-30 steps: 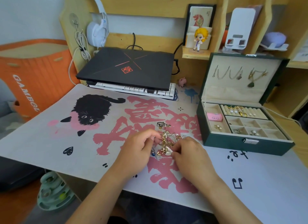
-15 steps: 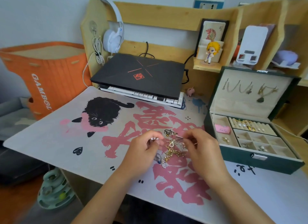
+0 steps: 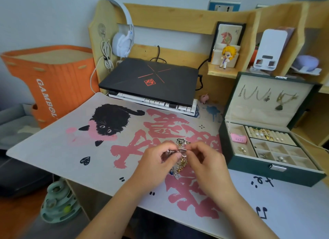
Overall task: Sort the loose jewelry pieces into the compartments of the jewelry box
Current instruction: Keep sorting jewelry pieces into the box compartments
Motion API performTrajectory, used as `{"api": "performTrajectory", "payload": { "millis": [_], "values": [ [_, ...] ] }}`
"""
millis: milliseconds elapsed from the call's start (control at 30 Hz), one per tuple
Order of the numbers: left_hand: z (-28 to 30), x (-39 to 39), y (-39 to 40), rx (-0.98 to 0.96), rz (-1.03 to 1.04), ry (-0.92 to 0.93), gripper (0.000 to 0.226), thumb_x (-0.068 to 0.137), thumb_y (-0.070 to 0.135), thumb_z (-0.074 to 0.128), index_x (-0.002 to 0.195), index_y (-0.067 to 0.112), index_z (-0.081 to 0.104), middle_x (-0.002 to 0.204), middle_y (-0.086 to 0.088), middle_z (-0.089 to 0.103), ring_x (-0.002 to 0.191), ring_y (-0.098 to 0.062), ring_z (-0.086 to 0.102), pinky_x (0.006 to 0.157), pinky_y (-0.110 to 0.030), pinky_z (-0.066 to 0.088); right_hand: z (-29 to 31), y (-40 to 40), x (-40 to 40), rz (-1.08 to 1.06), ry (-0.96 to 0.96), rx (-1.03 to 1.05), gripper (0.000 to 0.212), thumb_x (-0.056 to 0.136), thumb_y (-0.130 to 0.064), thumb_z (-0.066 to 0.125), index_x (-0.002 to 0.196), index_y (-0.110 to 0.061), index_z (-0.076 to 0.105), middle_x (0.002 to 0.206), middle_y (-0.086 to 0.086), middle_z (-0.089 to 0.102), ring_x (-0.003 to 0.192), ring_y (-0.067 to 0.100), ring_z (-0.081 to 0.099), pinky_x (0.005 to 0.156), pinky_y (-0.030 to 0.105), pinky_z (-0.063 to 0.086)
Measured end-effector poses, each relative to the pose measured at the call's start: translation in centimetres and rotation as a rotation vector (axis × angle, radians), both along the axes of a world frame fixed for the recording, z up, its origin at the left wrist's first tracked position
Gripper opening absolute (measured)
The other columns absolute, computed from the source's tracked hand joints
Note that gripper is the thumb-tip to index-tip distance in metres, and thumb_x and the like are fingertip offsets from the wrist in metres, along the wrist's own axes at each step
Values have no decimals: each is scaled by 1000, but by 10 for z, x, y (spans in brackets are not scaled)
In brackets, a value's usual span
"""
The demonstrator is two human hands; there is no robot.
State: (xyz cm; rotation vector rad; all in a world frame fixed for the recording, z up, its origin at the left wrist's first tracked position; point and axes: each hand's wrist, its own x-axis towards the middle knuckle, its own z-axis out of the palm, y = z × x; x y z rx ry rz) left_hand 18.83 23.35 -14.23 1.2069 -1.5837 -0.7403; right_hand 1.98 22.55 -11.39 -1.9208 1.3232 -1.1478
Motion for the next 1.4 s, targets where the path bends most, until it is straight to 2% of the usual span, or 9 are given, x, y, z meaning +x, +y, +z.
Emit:
{"api": "performTrajectory", "payload": {
  "millis": [167, 333, 433, 633, 767, 933, 1167, 1300, 1400],
  "values": [
    [1, 3, 0, 32, 24, 74, 12, 95, 13, 71, 95, 24, 75, 81, 15, 72, 73, -4, 65, 68, -18, 50, -8, 2, -4, -57, -34, -10, 15, 94, -13, 65, 98, -25, 73, 76, -9, 73, 70, 9, 70, 69, 32, 57],
    [3, 4, 1, -13, 25, 95, 20, 96, 3, 67, 95, 20, 76, 86, 17, 72, 75, 1, 64, 71, -11, 47, -10, 15, -1, -10, -341, 237, 9, 95, -7, 66, 91, -13, 72, 81, 1, 77, 75, 15, 75, 72, 23, 57],
    [5, 5, 3, -12, 0, 128, 26, 96, -3, 64, 93, 20, 75, 80, 23, 71, 67, 6, 61, 66, -7, 44, -14, 18, 1, 3, -371, 304, 9, 95, -8, 65, 89, -12, 70, 81, 5, 77, 77, 20, 75, 77, 31, 59],
    [4, 5, 1, -14, -32, 138, 19, 95, 3, 69, 92, 20, 77, 85, 16, 74, 74, 1, 64, 71, -12, 47, -4, 10, 1, 24, -226, 125, 15, 92, -9, 70, 93, -23, 76, 86, -12, 75, 76, 6, 68, 69, 12, 49],
    [0, 7, -1, -8, -14, 110, 19, 94, 7, 71, 92, 25, 77, 83, 14, 73, 67, -1, 56, 67, -16, 47, -1, 4, 2, 17, -85, -15, 14, 88, -11, 74, 84, -24, 78, 84, -14, 71, 76, 7, 65, 68, 13, 48],
    [3, 5, 0, 16, -14, 107, 17, 94, 4, 71, 91, 19, 77, 75, 19, 70, 60, 6, 56, 64, -9, 43, -3, 1, 2, 10, 11, -43, 12, 90, -14, 73, 81, -22, 77, 79, -12, 68, 77, 8, 62, 68, 12, 45],
    [1, 5, -1, 25, -2, 83, 17, 93, 8, 73, 90, 25, 78, 70, 22, 69, 55, 5, 54, 60, -10, 42, -6, -1, 0, 12, 13, -10, 13, 92, -16, 70, 82, -23, 76, 80, -10, 69, 77, 9, 62, 69, 17, 47],
    [-1, 7, -2, 40, -25, 88, 19, 96, 14, 71, 94, 31, 80, 88, 10, 78, 80, -20, 70, 77, -41, 58, -8, 2, 1, 4, 0, 11, 15, 95, -17, 66, 82, -22, 73, 82, -8, 68, 80, 9, 61, 71, 19, 47],
    [0, 7, -2, 41, -32, 88, 17, 98, 14, 68, 96, 27, 80, 92, 9, 78, 89, -16, 72, 86, -41, 58, -11, 1, 3, -1, 23, 1, 16, 96, -19, 64, 83, -23, 70, 83, -8, 67, 82, 9, 59, 72, 20, 46]
  ]
}}
